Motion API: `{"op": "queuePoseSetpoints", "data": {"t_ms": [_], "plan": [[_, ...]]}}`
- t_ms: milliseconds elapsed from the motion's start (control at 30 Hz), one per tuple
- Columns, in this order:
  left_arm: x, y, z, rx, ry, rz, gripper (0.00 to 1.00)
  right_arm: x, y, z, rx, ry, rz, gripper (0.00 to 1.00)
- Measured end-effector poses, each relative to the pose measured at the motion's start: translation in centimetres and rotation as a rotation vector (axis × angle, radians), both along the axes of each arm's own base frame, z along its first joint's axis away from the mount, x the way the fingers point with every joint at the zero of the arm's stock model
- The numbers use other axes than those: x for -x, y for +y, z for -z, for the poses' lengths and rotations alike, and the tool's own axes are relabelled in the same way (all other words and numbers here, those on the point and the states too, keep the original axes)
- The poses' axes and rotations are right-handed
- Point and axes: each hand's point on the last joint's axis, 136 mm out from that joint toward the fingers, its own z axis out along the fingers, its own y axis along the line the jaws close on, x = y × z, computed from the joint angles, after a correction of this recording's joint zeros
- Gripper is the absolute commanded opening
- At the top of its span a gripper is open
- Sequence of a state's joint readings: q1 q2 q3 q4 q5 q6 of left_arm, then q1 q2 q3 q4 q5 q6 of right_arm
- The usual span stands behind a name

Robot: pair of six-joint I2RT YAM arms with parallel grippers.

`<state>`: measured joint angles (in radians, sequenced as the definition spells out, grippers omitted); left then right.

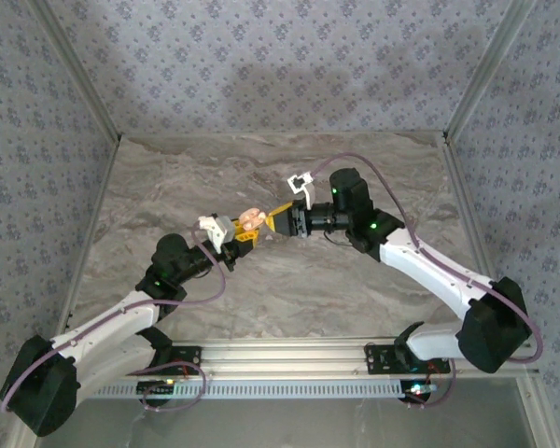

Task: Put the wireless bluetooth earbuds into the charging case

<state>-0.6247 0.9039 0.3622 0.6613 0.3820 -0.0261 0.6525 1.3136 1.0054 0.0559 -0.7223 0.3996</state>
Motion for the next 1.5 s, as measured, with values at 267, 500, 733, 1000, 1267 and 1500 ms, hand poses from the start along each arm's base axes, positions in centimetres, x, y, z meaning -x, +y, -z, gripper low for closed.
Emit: {"op": "queuePoseSetpoints", "data": {"t_ms": [267,500,733,1000,1267,1500], "plan": [[0.0,0.0,0.0,0.001,-0.001,0.000,0.11,0.1,0.4,0.3,0.001,0.007,-0.012,0.25],[0.0,0.0,-0.1,0.002,-0.003,0.000,0.10,0.1,0.4,0.3,0.001,0.007,-0.013,0.23],[0.1,0.1,-0.2,0.003,-0.005,-0.001,0.10,0.3,0.5,0.2,0.001,0.005,-0.016,0.22],[0.1,0.0,-0.1,0.000,-0.002,0.000,0.10,0.7,0.0,-0.4,0.004,-0.007,-0.004,0.38],[0.1,0.0,0.0,-0.001,0.001,0.000,0.10,0.4,-0.9,-1.5,-0.007,-0.034,0.022,0.33],[0.1,0.0,0.0,-0.001,0.001,0.000,0.10,0.1,-0.4,-1.6,-0.009,-0.033,0.012,0.27]]}}
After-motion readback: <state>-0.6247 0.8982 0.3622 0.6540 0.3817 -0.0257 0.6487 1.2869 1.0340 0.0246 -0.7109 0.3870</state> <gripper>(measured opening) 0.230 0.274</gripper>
